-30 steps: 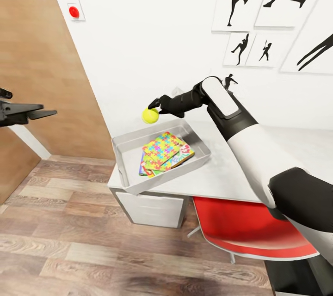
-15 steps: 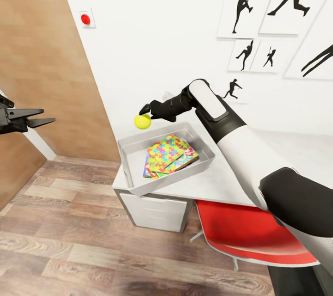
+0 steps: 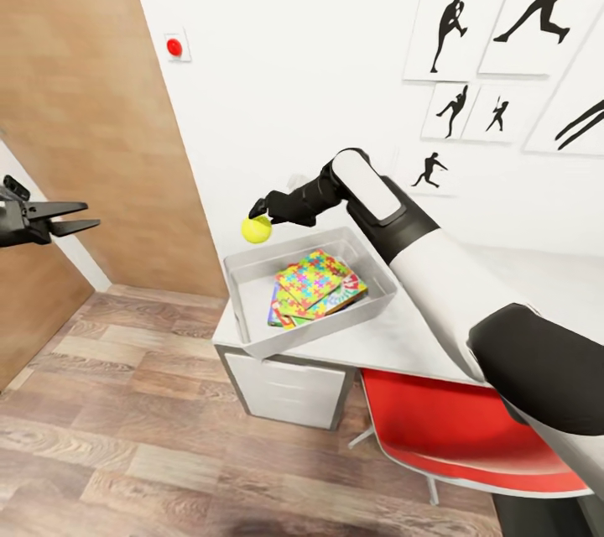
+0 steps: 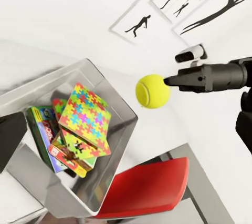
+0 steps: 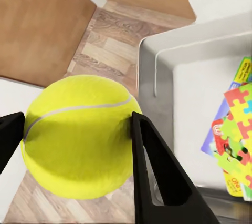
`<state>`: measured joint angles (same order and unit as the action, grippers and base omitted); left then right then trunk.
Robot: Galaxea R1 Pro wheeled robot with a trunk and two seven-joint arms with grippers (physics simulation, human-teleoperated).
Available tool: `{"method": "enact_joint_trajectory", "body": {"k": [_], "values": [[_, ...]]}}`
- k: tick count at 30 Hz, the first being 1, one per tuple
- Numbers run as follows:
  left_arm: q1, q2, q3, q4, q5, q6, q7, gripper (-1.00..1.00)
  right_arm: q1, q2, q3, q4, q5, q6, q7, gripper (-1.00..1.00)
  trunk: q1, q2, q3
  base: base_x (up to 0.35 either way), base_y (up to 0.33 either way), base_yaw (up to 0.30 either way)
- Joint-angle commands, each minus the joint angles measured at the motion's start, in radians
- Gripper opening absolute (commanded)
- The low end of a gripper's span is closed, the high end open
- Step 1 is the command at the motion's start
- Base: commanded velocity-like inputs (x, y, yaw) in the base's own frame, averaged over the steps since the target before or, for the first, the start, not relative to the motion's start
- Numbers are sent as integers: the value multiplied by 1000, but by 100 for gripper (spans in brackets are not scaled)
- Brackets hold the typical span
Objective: Put all the toys in the child's room - the three board games (two on the bed and one on the table), the two jigsaw puzzles on the table, and the tennis ball on the table - inside the toy box on the table in the child's room.
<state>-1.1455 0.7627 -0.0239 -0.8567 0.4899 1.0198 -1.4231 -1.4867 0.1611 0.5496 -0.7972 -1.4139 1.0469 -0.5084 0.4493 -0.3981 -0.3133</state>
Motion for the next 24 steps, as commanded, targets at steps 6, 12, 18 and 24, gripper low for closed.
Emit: {"method": "enact_joint_trajectory", "body": {"k": [6, 12, 18, 24], "values": [[-1, 0, -4, 1, 2, 11, 23, 100, -1, -4, 47, 0, -10, 0, -10, -100, 1, -2, 8, 0, 0, 88], [-1, 0, -4, 21, 2, 11, 26, 100, -1, -15, 96, -2, -16, 0, -10, -100, 1, -2, 18, 0, 0, 88], [-1, 0, -4, 29, 0, 11, 27, 100, -1, -20, 110, -1, -20, 0, -9, -100, 1, -2, 28, 0, 0, 88], [-1, 0, -6, 30, 0, 11, 27, 100, 0, -22, 110, -2, -21, 0, -9, -100, 1, -2, 38, 0, 0, 92]]}}
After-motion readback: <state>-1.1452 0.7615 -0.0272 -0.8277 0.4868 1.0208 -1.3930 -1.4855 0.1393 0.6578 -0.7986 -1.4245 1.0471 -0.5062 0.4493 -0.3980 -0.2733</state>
